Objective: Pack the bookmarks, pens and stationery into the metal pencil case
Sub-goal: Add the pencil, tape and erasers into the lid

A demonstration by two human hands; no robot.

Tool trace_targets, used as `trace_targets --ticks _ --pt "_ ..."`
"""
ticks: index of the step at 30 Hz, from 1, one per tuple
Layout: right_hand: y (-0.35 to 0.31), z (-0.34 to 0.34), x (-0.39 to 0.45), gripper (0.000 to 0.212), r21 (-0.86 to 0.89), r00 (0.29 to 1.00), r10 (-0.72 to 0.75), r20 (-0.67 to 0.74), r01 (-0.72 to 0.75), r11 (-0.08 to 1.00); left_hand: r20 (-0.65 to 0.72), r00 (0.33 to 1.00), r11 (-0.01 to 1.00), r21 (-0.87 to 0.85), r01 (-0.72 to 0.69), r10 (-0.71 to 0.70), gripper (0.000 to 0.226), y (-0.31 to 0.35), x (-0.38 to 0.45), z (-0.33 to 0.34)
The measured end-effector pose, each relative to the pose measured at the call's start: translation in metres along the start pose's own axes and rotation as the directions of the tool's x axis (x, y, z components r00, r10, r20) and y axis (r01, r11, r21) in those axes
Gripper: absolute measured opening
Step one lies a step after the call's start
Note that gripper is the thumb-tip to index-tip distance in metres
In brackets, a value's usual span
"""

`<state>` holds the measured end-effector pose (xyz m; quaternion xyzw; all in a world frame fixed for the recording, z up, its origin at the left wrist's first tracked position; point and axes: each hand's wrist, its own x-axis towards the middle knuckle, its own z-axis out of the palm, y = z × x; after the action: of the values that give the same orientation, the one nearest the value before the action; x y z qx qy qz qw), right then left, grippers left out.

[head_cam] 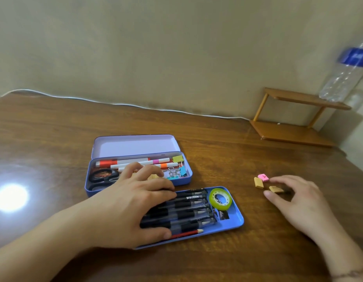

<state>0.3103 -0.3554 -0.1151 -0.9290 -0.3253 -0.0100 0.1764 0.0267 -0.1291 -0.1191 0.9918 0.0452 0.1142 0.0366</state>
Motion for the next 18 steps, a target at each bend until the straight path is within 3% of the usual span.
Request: trace_targets --ticks 8,11,14,16,18 --pt "0.003 0.002 0.000 0.023 0.024 0.997 -0.055 -0.061 0.057 0.998 0.021 0.998 0.997 -0.058 -0.052 0.054 0.065 -0.001 -0.002 -0.003" --pt "-0.001 0.002 -0.003 0.018 -0.015 0.981 -0.127 -0.149 0.126 0.992 0.011 0.995 0.994 -0.054 -0.095 0.095 0.062 0.000 -0.001 -0.004" --pt "-0.021 0.005 -0.015 0.013 0.173 0.911 -0.330 -0.245 0.377 0.910 0.017 0.988 0.983 -0.108 -0.151 0.153 0.055 0.001 0.000 -0.007" --pt "-0.040 0.011 -0.025 0.013 0.273 0.815 -0.552 -0.177 0.580 0.768 0.027 0.978 0.971 -0.125 -0.202 0.207 0.048 0.001 0.000 -0.007" --pt "-0.051 0.019 -0.031 0.012 0.297 0.725 -0.683 -0.083 0.672 0.678 0.030 0.971 0.966 -0.117 -0.232 0.237 0.044 0.002 0.000 -0.007"
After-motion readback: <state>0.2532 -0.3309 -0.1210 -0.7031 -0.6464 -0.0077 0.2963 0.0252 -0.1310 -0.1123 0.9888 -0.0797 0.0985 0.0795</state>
